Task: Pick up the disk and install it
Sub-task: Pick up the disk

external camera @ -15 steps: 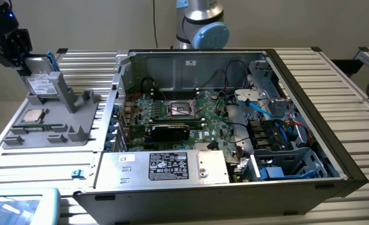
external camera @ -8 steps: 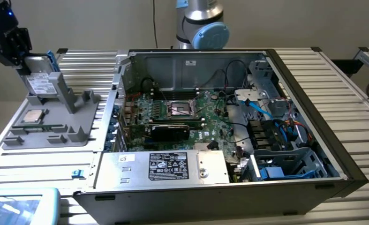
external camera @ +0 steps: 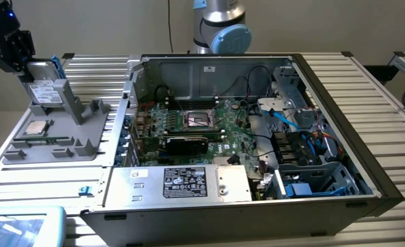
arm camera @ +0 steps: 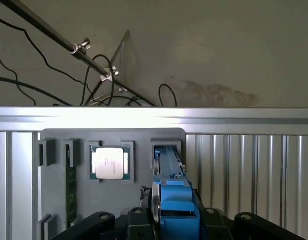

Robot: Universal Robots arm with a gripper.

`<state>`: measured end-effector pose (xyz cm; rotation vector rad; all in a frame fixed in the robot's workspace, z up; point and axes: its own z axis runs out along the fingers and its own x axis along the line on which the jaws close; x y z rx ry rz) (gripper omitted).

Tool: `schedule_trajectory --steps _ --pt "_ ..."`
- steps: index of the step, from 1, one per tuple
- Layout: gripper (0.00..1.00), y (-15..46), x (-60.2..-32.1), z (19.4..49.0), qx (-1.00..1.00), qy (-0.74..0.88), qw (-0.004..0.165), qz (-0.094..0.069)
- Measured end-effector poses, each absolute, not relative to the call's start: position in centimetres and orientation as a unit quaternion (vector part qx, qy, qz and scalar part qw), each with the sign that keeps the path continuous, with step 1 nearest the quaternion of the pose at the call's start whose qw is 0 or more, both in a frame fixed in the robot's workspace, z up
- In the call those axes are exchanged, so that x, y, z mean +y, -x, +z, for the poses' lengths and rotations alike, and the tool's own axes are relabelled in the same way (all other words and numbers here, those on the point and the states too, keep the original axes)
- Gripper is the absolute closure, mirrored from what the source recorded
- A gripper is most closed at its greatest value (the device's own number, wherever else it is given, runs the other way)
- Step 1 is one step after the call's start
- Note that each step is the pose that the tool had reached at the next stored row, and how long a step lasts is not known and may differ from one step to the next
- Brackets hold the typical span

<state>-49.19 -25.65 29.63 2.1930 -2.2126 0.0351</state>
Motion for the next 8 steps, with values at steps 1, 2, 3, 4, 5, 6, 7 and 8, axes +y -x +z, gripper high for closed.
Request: schedule_trajectory --steps 1,2,3,4,5,6,7,8 --pt "0.63 49.19 -25.65 29.61 -0.71 -0.704 0.013 0.011" --pt "0.63 49.19 -25.65 29.58 -0.71 -0.704 0.013 0.011" --pt "0.63 49.19 -25.65 29.56 -0.71 -0.704 0.013 0.011" --pt "0.63 49.19 -25.65 29.56 -0.71 -0.704 0.013 0.011" --pt "0.63 49.19 -25.65 29.56 -0.71 -0.704 0.013 0.011" --pt "0.63 49.19 -25.65 29.56 -0.71 -0.704 0.013 0.011" --pt "0.63 49.18 -25.65 29.56 -0.71 -0.704 0.013 0.011" --pt "0.63 49.19 -25.65 29.58 -0.71 -0.704 0.013 0.012"
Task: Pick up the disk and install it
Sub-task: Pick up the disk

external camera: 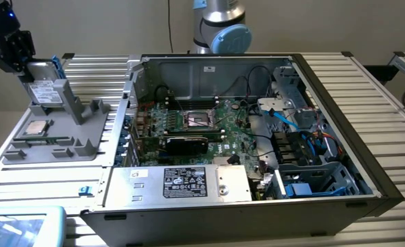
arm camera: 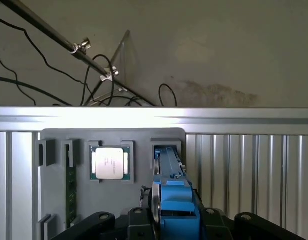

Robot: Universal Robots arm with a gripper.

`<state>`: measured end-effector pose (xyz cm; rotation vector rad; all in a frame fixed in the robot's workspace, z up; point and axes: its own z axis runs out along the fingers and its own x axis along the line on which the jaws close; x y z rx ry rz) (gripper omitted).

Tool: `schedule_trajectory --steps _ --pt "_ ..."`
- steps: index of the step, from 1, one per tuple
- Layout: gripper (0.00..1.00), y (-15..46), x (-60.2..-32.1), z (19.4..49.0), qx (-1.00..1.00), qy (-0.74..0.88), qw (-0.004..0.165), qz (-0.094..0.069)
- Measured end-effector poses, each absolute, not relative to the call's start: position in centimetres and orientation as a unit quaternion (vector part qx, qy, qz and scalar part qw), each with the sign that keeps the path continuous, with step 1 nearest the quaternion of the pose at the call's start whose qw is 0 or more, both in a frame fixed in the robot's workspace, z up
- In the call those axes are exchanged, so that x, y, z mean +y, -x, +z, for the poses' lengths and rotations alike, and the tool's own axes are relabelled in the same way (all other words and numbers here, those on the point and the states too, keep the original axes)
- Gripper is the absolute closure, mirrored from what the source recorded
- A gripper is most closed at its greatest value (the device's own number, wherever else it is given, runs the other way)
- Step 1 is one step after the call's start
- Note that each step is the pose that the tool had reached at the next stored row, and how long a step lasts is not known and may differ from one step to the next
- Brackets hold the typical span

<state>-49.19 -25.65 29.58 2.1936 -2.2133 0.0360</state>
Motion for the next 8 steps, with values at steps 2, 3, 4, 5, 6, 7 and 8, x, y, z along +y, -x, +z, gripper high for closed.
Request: schedule_trajectory --steps 2,3,4,5,6,7,8 --pt "0.63 49.19 -25.65 29.59 -0.71 -0.704 0.013 0.012" --pt "0.63 49.18 -25.65 29.62 -0.71 -0.704 0.013 0.012" --pt "0.63 49.19 -25.65 29.63 -0.71 -0.704 0.013 0.012" --pt "0.63 49.19 -25.65 29.63 -0.71 -0.704 0.013 0.012" --pt "0.63 49.19 -25.65 29.63 -0.71 -0.704 0.013 0.012" --pt "0.63 49.19 -25.65 29.64 -0.71 -0.704 0.013 0.012" --pt "0.63 49.19 -25.65 29.65 -0.71 -0.704 0.013 0.012"
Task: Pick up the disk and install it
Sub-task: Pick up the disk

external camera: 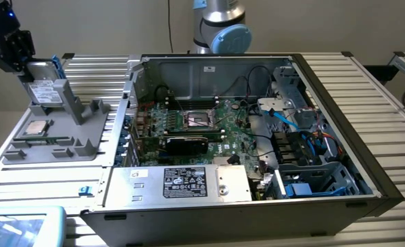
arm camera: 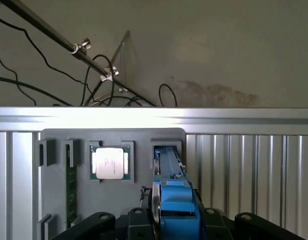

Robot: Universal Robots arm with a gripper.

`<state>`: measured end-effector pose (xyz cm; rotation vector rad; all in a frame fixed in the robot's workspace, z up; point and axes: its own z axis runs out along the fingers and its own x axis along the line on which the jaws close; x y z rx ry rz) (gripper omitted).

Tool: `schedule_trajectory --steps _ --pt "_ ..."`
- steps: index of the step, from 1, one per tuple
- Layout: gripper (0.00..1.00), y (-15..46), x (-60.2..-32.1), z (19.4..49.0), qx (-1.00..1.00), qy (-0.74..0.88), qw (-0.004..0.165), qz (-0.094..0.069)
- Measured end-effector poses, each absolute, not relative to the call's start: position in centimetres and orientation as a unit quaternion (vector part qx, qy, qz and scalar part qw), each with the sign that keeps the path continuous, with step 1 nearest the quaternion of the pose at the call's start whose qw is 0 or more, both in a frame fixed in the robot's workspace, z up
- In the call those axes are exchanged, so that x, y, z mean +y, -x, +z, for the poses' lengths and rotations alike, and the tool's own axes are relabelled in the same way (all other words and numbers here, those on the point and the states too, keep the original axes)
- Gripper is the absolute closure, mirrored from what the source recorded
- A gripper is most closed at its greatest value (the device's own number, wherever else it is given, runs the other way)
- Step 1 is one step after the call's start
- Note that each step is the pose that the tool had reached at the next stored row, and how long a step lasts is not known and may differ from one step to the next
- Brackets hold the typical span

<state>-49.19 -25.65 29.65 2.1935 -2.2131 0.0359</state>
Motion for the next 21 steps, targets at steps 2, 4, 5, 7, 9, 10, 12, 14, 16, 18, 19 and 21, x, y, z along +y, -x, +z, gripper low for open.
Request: schedule_trajectory --steps 2,4,5,7,9,10,12,14,16,18,19,21 --pt "0.63 49.19 -25.65 29.78 -0.71 -0.704 0.013 0.011" --pt "0.63 49.19 -25.65 29.85 -0.71 -0.704 0.013 0.012" --pt "0.63 49.19 -25.65 29.94 -0.71 -0.704 0.013 0.012" --pt "0.63 49.18 -25.65 29.99 -0.71 -0.704 0.013 0.012" --pt "0.63 49.18 -25.65 29.99 -0.71 -0.704 0.012 0.012" --pt "0.63 49.19 -25.65 30.0 -0.71 -0.704 0.013 0.012" --pt "0.63 49.19 -25.65 30.14 -0.71 -0.704 0.013 0.012" --pt "0.63 49.19 -25.65 30.21 -0.71 -0.704 0.012 0.012" --pt "0.63 49.18 -25.65 30.23 -0.71 -0.704 0.012 0.012" --pt "0.63 49.19 -25.65 30.32 -0.71 -0.704 0.012 0.012" --pt "0.63 49.19 -25.65 30.42 -0.71 -0.704 0.012 0.012" --pt "0.63 49.19 -25.65 30.59 -0.71 -0.704 0.012 0.012"
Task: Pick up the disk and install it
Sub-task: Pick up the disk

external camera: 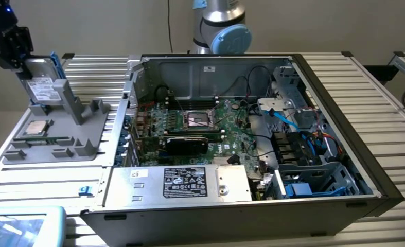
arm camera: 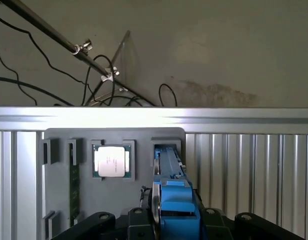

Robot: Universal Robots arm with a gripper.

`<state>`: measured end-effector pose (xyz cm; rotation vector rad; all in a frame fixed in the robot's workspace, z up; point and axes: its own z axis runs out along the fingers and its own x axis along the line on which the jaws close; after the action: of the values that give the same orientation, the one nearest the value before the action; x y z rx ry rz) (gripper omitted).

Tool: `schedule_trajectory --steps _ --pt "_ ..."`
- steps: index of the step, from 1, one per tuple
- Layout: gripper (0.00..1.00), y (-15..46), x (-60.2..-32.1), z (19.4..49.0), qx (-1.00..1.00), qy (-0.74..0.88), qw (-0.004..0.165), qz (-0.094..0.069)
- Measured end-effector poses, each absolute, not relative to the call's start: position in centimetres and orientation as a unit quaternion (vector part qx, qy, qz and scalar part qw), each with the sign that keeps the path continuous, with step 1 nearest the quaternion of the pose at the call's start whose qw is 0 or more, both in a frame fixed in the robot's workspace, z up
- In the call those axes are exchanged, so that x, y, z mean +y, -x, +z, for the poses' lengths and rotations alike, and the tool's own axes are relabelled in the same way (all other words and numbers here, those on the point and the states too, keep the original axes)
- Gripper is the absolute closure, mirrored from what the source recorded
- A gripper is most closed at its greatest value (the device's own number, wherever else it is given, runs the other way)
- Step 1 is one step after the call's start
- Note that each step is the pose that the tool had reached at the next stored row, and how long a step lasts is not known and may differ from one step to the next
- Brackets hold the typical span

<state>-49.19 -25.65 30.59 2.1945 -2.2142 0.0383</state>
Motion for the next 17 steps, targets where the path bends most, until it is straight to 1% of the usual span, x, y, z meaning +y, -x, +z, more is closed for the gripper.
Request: schedule_trajectory --steps 17 --pt "0.63 49.2 -25.6 32.0 -0.71 -0.704 0.011 0.013"
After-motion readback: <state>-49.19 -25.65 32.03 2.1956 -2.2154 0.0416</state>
